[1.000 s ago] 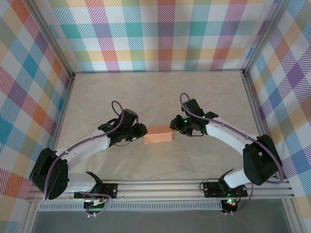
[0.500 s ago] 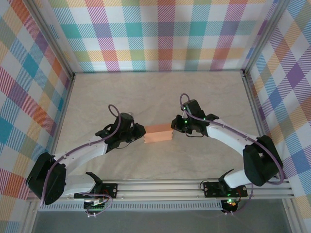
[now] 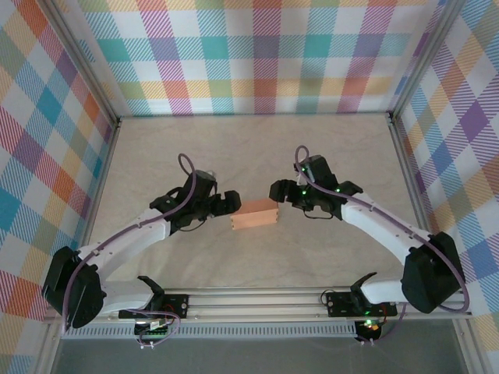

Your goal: Fold the paper box

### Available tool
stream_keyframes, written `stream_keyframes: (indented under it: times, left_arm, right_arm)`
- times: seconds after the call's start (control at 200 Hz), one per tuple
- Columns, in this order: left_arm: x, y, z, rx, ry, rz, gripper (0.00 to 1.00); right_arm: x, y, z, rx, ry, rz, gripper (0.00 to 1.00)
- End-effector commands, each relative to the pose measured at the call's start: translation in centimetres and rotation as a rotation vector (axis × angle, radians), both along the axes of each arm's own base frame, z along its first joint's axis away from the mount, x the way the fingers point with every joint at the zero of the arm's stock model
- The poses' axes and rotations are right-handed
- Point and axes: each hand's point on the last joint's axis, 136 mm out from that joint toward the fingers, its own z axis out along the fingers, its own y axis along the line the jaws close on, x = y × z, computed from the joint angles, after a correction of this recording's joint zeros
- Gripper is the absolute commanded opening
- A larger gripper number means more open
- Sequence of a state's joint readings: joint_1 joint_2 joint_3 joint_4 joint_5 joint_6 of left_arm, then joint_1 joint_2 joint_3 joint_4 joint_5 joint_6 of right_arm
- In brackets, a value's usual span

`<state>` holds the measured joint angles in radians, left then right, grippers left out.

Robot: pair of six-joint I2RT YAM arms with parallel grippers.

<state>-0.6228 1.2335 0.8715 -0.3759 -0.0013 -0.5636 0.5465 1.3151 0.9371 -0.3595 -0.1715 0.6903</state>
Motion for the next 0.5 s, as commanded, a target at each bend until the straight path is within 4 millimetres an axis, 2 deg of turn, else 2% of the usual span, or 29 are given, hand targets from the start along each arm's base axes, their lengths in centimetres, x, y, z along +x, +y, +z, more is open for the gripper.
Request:
stream_keyframes:
  times: [0.0, 0.14, 0.26, 0.375, 0.495]
  left_arm:
    - [0.3, -0.3, 1.7, 0.113, -0.108, -0.18, 1.0]
    - [-0.6, -3.0, 2.0, 0.225, -0.24, -0.573, 1.0]
    - [-1.9, -4.9, 1.0, 0.316, -0.323, -0.903, 1.0]
    - [-2.0, -5.4, -0.8, 0.39, -0.275, -1.072, 0.93]
    - [-1.2, -4.9, -2.6, 0.484, -0.181, -1.147, 0.91]
  right_arm:
    - [-0.2, -1.0, 0.1, 0.005, -0.007, 0.0, 0.77]
    - [0.0, -1.8, -0.3, 0.013, -0.005, -0.009, 0.77]
    - [-0.1, -2.5, -0.4, 0.014, -0.01, -0.013, 0.77]
    - [-0.3, -3.4, -0.6, 0.004, -0.012, -0.021, 0.77]
    - [-0.6, -4.4, -0.6, -0.004, -0.017, -0.043, 0.77]
